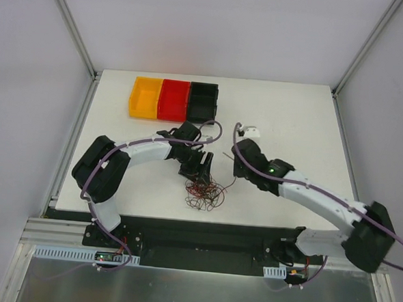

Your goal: Untangle the cables

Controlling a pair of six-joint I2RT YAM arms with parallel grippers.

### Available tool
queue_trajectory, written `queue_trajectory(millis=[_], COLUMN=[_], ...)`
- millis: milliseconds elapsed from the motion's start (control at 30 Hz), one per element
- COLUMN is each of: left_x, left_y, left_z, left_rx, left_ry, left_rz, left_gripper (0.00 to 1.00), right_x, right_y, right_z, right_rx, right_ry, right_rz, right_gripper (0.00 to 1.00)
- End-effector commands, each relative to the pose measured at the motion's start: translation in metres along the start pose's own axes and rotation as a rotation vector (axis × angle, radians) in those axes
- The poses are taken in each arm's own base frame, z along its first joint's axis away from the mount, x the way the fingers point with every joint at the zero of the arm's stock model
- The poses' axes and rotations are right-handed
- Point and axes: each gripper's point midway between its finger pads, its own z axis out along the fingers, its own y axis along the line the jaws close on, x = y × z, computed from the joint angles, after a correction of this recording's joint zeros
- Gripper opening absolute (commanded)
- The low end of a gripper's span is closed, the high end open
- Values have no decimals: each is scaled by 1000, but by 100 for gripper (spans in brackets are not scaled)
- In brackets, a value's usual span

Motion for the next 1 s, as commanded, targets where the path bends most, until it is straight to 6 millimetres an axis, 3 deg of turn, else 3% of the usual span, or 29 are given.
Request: queue_trajectory(millis=[0,100,267,433,600,700,800,900,967], left_x=[-11,-10,-11,-14,-15,-18,-23,-33,-45], left_y=[17,28,43,56,63,68,75,87,97], left_z=[-3,0,6,2,-3,-5,-12,-34,-59], left_rx=[-115,-165,-231,-307,-350,-379,-404,-452,-503], left_ry=[-17,-12,8,-2,-13,-19,-42,-110,-191], left_rz=[33,27,28,43,48,48,25,-11,-42], left_gripper=[66,64,64,63,64,66,66,66,66], right_x=[-108,-166,-237,-288,-318,-333,-338,-337,-334], right_y=[-20,-34,-45,-63,-84,-91,-97,-114,-127], right_z=[-99,-178,-294,-385,-457,-477,-483,-483,-483], right_rx=[-51,-123,-226,-259,-266,-232,-188,-87,-19], right_ry=[-384,-582,-764,-957,-1133,-1194,-1219,-1224,-1224], right_rz=[114,195,218,219,226,206,184,180,194], right_gripper=[1,1,1,1,1,1,1,1,1])
